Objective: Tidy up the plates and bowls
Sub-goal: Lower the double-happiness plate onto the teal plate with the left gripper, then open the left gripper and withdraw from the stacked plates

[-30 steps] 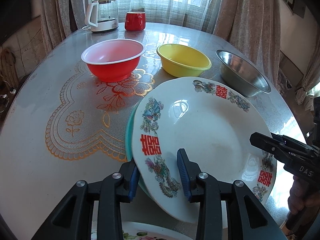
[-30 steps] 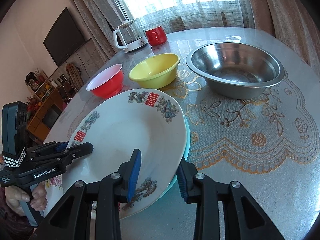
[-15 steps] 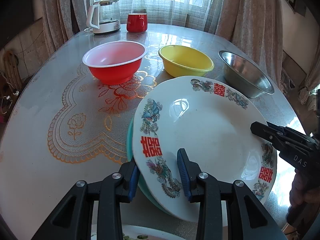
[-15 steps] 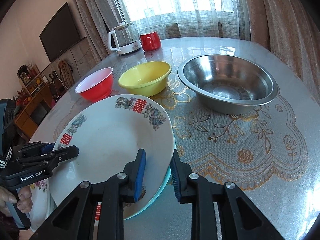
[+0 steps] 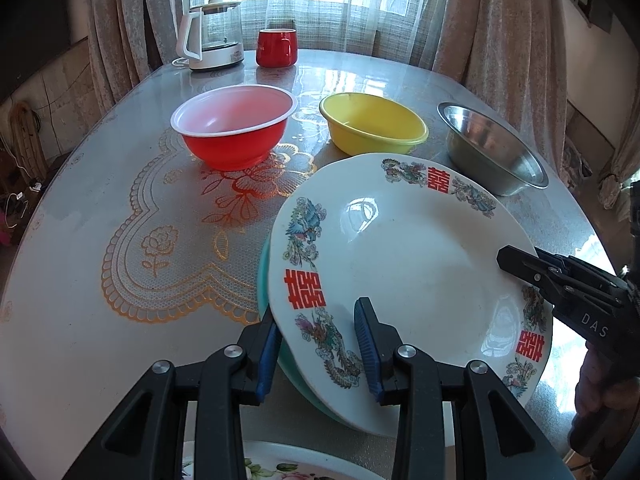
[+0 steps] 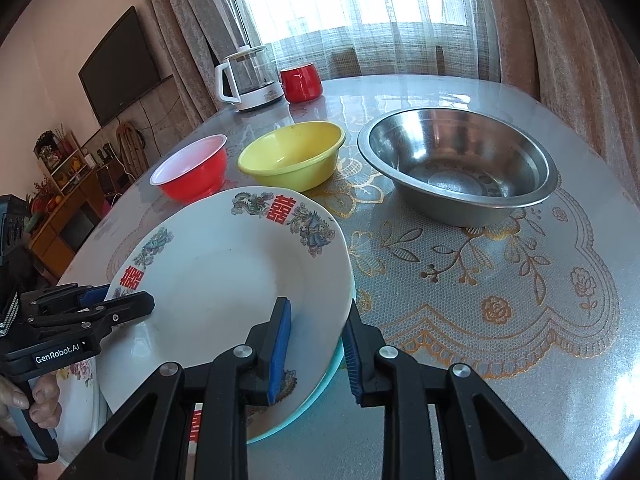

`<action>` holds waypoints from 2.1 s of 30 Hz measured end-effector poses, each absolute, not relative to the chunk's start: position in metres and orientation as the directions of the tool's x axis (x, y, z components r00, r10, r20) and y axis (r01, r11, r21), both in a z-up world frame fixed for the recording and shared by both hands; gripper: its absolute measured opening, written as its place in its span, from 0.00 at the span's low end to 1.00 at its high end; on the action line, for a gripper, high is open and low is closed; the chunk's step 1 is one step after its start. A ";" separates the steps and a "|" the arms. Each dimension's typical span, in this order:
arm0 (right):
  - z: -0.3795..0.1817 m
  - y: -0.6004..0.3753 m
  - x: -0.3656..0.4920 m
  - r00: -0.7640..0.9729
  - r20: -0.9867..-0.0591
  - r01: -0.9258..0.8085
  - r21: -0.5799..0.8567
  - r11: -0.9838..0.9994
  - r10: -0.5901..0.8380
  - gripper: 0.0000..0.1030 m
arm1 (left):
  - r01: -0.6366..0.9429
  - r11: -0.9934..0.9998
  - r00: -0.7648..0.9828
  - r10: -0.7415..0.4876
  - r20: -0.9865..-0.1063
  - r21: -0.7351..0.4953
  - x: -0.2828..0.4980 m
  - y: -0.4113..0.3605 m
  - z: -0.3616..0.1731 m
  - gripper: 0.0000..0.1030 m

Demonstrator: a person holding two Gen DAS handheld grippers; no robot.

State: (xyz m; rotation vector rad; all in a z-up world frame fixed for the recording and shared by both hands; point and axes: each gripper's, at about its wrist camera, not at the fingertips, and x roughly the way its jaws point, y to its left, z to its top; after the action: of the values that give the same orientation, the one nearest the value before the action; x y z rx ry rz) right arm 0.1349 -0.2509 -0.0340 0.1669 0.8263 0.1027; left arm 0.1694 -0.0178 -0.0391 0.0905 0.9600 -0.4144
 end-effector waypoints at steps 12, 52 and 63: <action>-0.034 -0.247 0.135 0.677 -0.723 -0.022 0.170 0.985 0.140 0.26 | 0.368 0.929 0.544 -0.248 -0.801 -0.038 0.162 -0.015 -0.031 0.35; 0.008 -0.236 0.080 0.723 -0.603 -0.175 0.314 0.933 0.338 0.32 | 0.212 0.966 0.637 -0.250 -0.730 -0.146 0.115 0.074 -0.008 0.35; 0.005 -0.180 0.052 0.555 -0.588 -0.463 0.369 0.806 0.589 0.31 | 0.184 0.961 0.655 -0.276 -0.704 -0.206 0.086 0.128 -0.017 0.35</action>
State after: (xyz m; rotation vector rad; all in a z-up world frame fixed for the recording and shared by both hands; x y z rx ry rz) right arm 0.0515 -0.1799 0.0054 0.1793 0.7601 0.6251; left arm 0.0862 0.1280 -0.0165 -0.1199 0.8167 -0.2620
